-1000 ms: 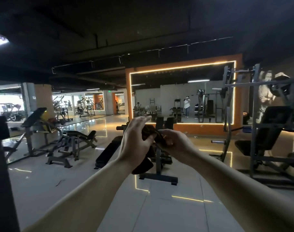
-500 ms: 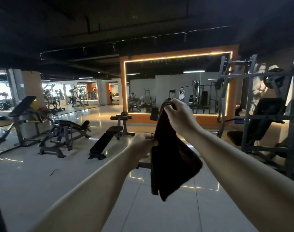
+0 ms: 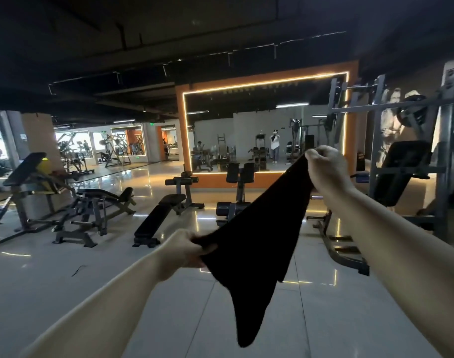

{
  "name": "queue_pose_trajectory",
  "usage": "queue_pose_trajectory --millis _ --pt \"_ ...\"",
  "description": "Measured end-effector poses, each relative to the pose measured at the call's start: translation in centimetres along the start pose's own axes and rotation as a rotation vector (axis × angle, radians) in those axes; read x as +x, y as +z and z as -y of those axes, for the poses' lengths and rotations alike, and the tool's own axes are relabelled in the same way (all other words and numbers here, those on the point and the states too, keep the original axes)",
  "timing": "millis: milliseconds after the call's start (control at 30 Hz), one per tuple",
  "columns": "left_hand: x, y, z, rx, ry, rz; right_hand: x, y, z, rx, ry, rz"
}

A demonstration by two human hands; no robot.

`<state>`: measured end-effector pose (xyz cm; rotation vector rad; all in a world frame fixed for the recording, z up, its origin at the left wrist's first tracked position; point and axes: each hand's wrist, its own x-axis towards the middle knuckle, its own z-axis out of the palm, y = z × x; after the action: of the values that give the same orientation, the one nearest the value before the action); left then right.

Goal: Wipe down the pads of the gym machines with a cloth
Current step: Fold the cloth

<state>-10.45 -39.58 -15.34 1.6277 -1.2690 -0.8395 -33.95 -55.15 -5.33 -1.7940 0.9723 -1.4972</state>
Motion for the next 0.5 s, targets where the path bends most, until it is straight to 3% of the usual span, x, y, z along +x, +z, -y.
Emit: queue_pose_trajectory --millis 67,167,233,367,500 --pt "-0.1 -1.1 -1.0 -0.205 -0.013 -0.063 0.2 -0.6 -0.9 -0.063 0.091 0.027" --pt "0.9 -0.7 -3.1 -0.291 -0.073 -0.295 -0.7 0.2 -1.4 -0.129 0.278 0.159" --pt "1.8 0.7 -4.8 -0.344 -0.151 -0.4 -2.0 1.6 -1.1 -0.037 0.4 0.272" --pt "3.0 4.4 -7.6 -0.283 -0.111 -0.348 -4.1 5.6 0.3 0.137 0.457 0.5" --pt "3.0 5.2 -8.2 -0.157 0.052 -0.148 -4.4 6.4 1.8 0.302 0.456 0.724"
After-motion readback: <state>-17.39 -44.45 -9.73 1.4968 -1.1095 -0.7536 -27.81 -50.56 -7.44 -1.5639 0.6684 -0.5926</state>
